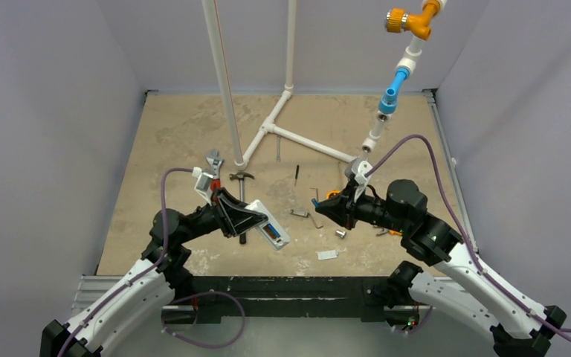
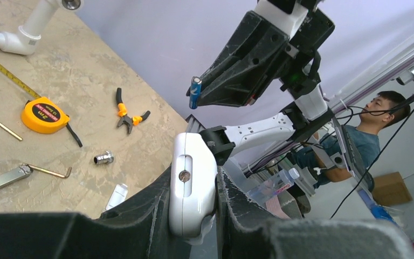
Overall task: Load the batteries into the remote control
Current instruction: Load the battery into the remote control.
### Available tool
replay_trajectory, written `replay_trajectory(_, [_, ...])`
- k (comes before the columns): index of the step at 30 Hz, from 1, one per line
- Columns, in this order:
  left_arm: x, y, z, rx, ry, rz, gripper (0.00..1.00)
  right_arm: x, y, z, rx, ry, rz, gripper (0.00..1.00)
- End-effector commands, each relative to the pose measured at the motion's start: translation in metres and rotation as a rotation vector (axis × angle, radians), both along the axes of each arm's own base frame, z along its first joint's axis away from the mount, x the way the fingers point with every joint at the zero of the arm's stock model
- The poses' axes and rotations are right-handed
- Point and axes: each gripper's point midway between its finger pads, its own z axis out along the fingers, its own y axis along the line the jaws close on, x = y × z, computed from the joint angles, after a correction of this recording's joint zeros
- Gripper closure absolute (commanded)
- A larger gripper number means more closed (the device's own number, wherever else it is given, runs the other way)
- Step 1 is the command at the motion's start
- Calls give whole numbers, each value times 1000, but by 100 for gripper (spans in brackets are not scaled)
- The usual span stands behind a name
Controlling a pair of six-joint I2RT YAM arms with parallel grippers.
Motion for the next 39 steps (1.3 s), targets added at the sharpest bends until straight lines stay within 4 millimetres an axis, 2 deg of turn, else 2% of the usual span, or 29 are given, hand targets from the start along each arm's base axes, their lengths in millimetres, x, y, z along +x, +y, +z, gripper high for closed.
replay_trajectory(1, [-3, 1, 13, -43, -42, -3, 100, -12, 4, 15, 61, -325, 146, 100])
replay_trajectory(3, [-3, 2, 12, -40, -39, -3, 100, -23, 4, 14, 62, -463, 229, 100])
replay_trajectory(5, [-4, 2, 11, -37, -38, -3, 100, -26, 4, 17, 83, -522, 245, 100])
replay_trajectory(10, [-4, 2, 10, -33, -39, 2, 100, -30, 7, 23, 108, -536, 268, 100])
replay_trajectory(12, [-2, 2, 11, -39, -33, 2, 100, -19, 6, 27, 145, -434, 181, 100])
replay_trajectory(14, [4, 1, 11, -50, -3, 22, 100, -6, 4, 29, 203, -187, 42, 100])
replay_trajectory(17, [17, 1, 8, -77, 67, 68, 100, 9, -2, 15, 123, 70, -116, 100])
replay_trajectory(18, [20, 0, 10, -98, 75, 70, 100, 11, -3, 4, 62, 142, -136, 100])
replay_trajectory(21, [29, -5, 8, -146, 137, 59, 100, 9, -4, -12, -37, 277, -173, 100])
replay_trajectory(23, [34, -9, 3, -160, 177, 51, 100, 4, -5, -19, -110, 304, -197, 100])
replay_trajectory(26, [40, -12, -8, -170, 233, 52, 100, 0, -3, -15, -190, 206, -236, 100])
replay_trajectory(32, [45, -11, -24, -142, 285, 89, 100, -18, 28, -8, -275, 222, -161, 100])
replay_trajectory(39, [49, 2, -33, -39, 331, 197, 100, -18, 49, 1, -274, 208, -95, 100])
